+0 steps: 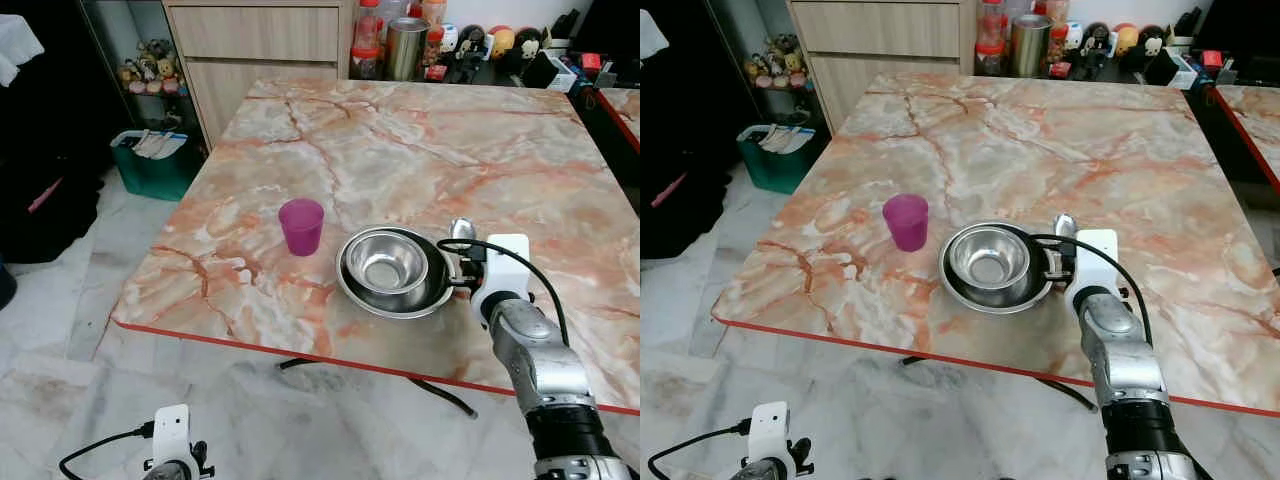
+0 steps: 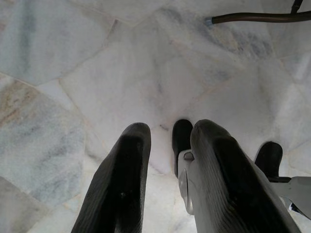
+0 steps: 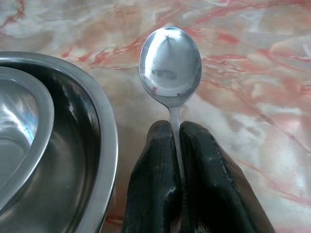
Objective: Setting the table
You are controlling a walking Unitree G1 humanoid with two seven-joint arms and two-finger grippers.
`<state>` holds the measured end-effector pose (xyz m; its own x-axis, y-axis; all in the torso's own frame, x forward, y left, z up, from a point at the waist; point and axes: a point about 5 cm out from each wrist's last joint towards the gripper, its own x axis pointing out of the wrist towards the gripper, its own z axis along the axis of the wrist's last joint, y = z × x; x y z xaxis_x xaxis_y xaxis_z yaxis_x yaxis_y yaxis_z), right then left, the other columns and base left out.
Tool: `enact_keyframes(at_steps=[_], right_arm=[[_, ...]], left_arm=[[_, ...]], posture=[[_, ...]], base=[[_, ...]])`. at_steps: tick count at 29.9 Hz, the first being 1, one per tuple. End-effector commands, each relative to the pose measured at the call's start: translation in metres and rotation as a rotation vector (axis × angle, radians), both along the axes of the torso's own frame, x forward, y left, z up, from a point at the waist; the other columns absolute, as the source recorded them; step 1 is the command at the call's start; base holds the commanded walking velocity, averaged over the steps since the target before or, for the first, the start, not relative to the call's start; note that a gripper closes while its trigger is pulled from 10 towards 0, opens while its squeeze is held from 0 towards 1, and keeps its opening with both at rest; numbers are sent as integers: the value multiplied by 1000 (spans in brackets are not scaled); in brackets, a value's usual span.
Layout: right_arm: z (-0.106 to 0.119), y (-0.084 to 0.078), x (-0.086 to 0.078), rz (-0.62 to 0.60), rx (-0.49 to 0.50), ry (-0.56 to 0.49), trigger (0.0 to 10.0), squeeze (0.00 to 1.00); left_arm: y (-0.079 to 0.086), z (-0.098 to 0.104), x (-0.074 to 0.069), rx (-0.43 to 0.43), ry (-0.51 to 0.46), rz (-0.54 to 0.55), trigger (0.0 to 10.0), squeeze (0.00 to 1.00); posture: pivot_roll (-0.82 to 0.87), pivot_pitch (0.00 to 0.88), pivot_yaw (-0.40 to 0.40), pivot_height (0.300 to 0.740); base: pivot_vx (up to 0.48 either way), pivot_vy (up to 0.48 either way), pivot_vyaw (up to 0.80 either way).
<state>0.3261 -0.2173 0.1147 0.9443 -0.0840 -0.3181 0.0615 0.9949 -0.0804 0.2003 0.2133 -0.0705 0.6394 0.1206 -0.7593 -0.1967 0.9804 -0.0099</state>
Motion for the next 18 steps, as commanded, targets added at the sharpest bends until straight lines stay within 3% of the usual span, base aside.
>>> enact_keyframes(at_steps=[1,18], right_arm=[[5,-2,-1,-7,1,-11,10000,0],[-7,0,-11,-4,-6,48,10000,0]], left_arm=[[3,-1,-2,-6,8,15,10000,0],[3,-1,-3,-15,11,11,10000,0]], posture=[[-38,121,30,740],[-33,128,31,740]], base=[[0,0,0],[0,0,0]])
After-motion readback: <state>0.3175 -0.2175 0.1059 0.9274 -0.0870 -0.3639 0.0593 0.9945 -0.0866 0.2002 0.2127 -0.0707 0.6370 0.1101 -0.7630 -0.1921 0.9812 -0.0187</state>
